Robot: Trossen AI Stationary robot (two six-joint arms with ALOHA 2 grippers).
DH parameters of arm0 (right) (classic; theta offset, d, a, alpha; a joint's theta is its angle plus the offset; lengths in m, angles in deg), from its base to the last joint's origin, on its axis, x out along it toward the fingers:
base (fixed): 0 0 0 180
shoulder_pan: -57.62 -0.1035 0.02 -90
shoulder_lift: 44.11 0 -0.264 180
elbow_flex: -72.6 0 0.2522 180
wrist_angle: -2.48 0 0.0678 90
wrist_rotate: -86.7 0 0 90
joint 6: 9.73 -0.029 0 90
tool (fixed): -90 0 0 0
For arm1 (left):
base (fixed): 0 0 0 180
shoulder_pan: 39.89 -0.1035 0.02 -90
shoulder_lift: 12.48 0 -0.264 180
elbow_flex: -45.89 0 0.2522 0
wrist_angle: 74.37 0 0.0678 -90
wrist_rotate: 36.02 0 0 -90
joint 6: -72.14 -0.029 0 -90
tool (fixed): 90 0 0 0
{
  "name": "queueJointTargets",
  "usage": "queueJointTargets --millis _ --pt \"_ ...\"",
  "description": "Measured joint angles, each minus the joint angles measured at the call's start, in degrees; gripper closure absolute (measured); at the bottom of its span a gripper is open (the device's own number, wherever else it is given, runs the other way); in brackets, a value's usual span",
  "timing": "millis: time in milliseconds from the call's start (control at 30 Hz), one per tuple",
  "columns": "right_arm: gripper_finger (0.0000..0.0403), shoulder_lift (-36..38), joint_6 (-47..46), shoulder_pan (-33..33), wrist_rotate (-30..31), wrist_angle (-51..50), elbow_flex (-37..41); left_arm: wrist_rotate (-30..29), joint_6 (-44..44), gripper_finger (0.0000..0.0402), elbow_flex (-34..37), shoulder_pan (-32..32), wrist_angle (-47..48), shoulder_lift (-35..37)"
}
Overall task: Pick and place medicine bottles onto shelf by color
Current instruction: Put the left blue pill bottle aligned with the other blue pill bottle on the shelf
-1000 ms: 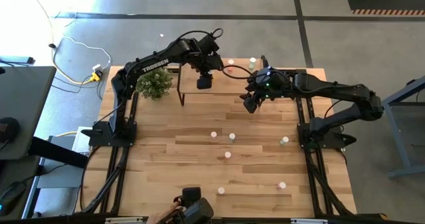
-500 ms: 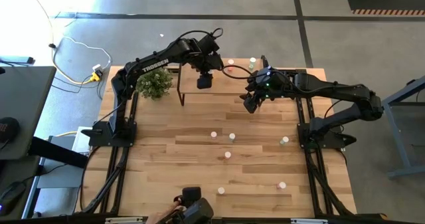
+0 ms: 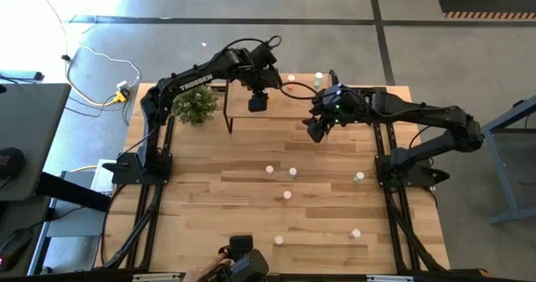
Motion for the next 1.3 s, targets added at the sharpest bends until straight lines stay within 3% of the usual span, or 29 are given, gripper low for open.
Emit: queueJointTargets --millis 600,800,967,1133,1300 --pt "0.0185 0.0 -0.3 -0.5 0.0 -0.3 0.0 -1.6 1.4 0.0183 0.0 2.6 1.5 7.7" --pt "0.0185 0.0 0.8 -3.6 0.3 -1.1 0.0 4.2 3.7 0.0183 0.0 4.4 6.7 11.6" --pt "0.0185 0.0 0.6 -7.7 3.4 -2.7 0.0 12.4 7.1 0.0183 0.1 6.0 7.1 14.9" --pt "0.0185 0.0 -0.5 -12.8 9.4 -5.9 0.0 20.1 8.3 0.0183 6.4 7.6 6.7 19.6" --pt "0.0185 0.0 -1.8 -17.1 13.2 -6.8 0.0 20.5 11.2 0.0183 18.6 10.4 -0.8 26.6"
